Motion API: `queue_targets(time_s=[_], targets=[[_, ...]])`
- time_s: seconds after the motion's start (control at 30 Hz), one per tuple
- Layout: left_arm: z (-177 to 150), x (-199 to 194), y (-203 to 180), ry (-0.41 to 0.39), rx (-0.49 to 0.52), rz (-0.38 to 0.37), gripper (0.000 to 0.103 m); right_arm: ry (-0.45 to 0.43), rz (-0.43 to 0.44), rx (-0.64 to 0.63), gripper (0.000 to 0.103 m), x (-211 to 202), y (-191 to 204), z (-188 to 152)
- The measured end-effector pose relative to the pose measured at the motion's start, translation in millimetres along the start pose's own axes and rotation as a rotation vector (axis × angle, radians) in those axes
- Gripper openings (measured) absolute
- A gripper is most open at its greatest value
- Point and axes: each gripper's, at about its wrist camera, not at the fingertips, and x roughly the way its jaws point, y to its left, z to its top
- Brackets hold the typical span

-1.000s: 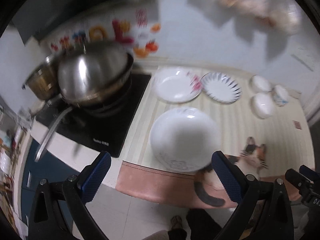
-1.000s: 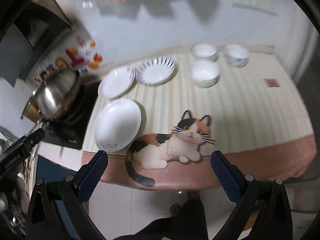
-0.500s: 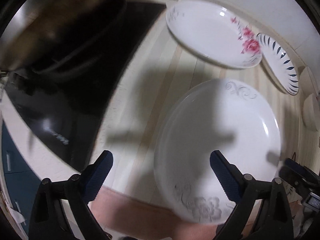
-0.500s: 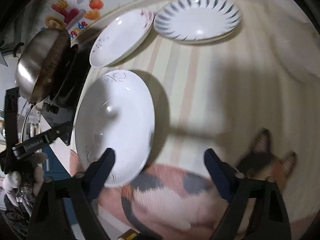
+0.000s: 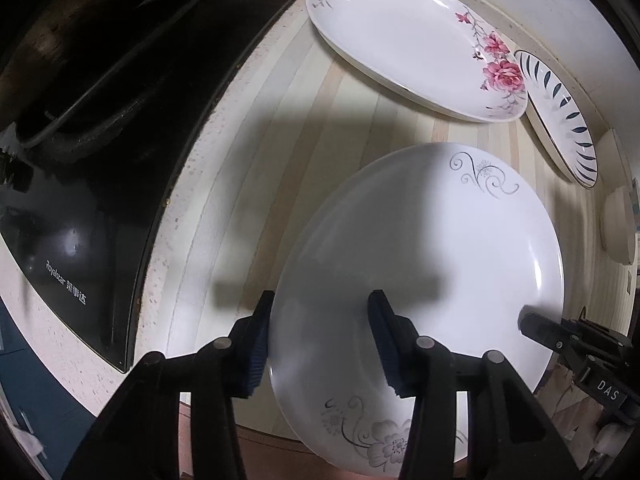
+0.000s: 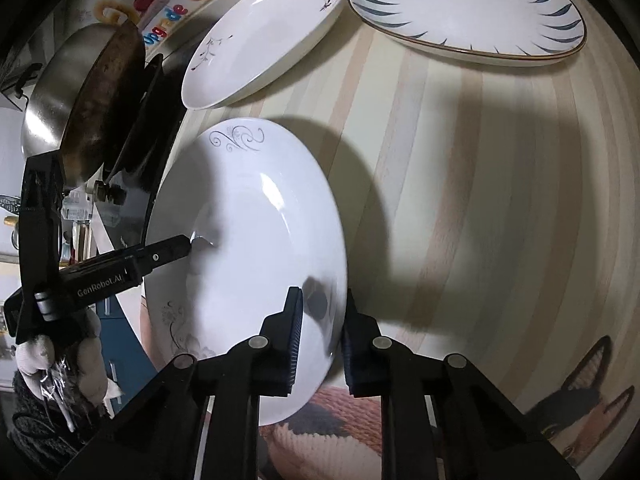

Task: Organize plates and bowls

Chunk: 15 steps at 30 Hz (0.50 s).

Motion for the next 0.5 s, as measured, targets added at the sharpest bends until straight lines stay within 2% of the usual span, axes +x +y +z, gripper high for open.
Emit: queue_targets(time_s=[0.2, 0.37, 0.5], targets=[[-4, -14, -29, -0.029, 0.034, -0.01, 0.044, 0.004, -0.006, 0.007, 0.017, -11, -9, -11], [-16, -31, -57, -0.065, 0.095, -0.003, 0.044, -0.007, 0.01, 0.032, 0.017, -34, -23, -28], [-20, -38, -82, -0.08, 0.138, -0.028, 0.044, -0.038, -0.003, 0.045, 0.017, -62, -36, -42]])
